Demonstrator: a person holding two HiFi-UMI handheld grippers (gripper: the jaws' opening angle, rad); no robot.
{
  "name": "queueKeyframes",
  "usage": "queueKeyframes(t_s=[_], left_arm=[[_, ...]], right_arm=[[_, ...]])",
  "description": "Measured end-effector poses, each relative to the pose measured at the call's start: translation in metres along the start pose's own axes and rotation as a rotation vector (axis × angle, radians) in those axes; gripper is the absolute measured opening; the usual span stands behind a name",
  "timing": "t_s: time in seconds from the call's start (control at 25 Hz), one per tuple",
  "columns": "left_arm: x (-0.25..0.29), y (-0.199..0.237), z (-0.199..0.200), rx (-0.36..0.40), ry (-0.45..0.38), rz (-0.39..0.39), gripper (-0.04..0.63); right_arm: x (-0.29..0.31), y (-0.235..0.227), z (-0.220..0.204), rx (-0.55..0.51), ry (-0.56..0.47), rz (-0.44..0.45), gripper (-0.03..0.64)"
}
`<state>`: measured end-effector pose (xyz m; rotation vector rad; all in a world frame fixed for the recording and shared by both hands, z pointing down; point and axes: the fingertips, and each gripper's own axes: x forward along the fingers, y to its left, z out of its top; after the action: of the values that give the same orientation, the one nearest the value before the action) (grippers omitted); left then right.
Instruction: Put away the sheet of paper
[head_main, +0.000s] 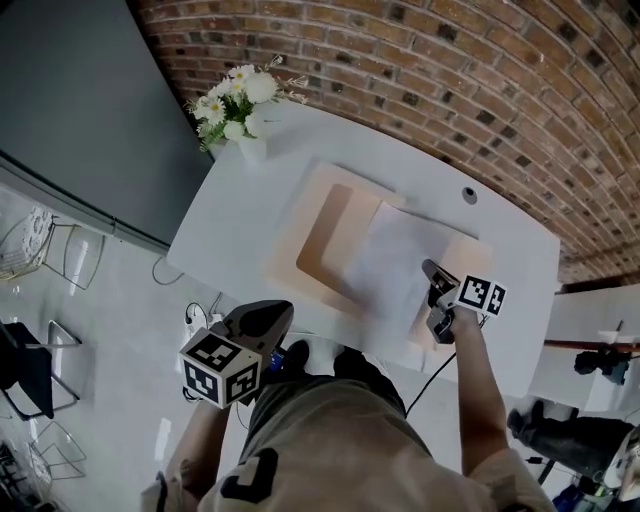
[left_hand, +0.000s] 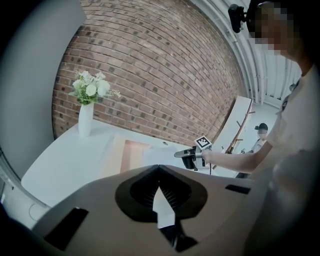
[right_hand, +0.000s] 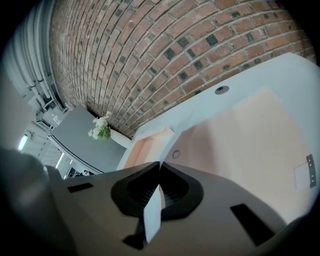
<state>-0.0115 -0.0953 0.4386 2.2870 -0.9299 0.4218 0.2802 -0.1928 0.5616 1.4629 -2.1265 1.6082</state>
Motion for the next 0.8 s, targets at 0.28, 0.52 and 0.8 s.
queueKeyframes(t_s=[0.28,0.52,0.8], left_arm=[[-0.001,-0.001,0.001,-0.016,-0.012,0.034,0.015],[-0.009,0.004,-0.002,-0.029,-0.038,0.043,0.015],[-0.031,0.019,-0.006,-0.03,-0.058,0.012,0.015]], right_arm=[[0.016,0.003,-0.002,0.008,0.033,0.029,0.024],[0.027,0.013,0.0,0.008,0.036,0.035,0.025],[0.037,0.019,-0.002,0.058,-0.008,0.0,0.025]])
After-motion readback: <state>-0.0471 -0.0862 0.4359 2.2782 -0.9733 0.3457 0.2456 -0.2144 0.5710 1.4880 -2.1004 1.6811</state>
